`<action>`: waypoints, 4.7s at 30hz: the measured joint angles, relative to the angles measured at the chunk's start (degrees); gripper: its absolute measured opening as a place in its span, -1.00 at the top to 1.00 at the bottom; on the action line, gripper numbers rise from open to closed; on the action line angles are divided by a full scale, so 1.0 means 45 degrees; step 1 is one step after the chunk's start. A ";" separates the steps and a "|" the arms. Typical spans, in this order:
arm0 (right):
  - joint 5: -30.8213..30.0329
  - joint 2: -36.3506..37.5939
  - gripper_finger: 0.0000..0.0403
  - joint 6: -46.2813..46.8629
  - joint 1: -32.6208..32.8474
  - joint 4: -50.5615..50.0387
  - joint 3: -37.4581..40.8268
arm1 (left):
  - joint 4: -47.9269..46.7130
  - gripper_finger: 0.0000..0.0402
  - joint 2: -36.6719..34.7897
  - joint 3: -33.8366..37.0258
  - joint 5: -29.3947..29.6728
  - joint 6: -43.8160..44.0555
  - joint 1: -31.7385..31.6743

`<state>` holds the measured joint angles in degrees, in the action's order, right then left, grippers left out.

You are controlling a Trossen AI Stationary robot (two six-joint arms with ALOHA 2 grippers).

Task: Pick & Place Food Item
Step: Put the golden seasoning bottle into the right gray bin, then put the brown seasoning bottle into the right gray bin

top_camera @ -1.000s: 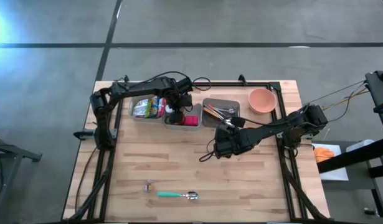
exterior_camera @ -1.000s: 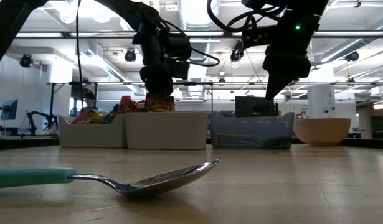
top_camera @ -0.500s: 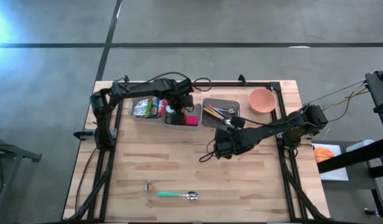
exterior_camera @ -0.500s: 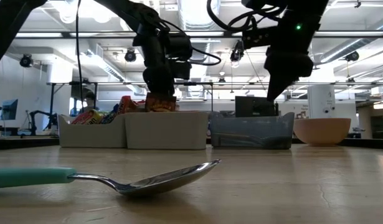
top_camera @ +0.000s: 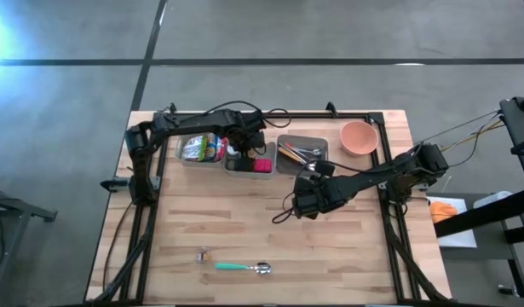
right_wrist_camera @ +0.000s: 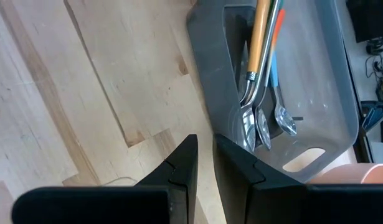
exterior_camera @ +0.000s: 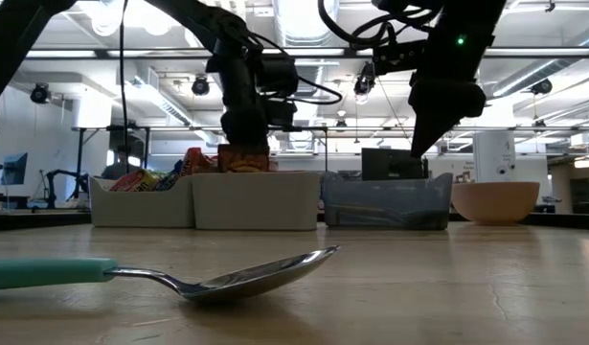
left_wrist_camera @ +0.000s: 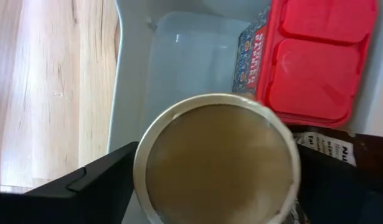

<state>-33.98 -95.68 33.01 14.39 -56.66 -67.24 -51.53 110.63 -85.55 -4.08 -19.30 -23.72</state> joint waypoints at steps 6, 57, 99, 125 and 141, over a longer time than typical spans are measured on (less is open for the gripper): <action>-0.0005 0.0000 0.77 -0.0005 0.0000 0.0024 0.0005 | -0.0643 -0.94 -0.0024 -0.0625 0.0005 -0.0051 0.0027; 0.0704 0.0000 0.77 0.0846 -0.0005 0.0638 -0.0413 | -0.3184 -0.95 -0.5713 0.3278 0.1234 1.8717 0.8056; 0.0937 0.0005 0.77 0.0049 -0.0005 0.1626 0.0060 | -0.0130 -0.94 -0.2144 0.3596 0.0333 2.9869 1.4026; 0.0918 0.0005 0.77 -0.0155 -0.0005 0.2123 0.0185 | 0.1359 -0.85 -0.1530 0.5182 0.0173 2.9998 1.4176; 0.0942 0.0005 0.77 -0.0151 -0.0005 0.2258 0.0185 | 0.1457 0.12 -0.1537 0.5189 -0.0007 2.9580 1.4166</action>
<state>-29.74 -95.66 32.34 14.37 -46.50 -66.41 -44.97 103.71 -62.19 -4.11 113.81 40.03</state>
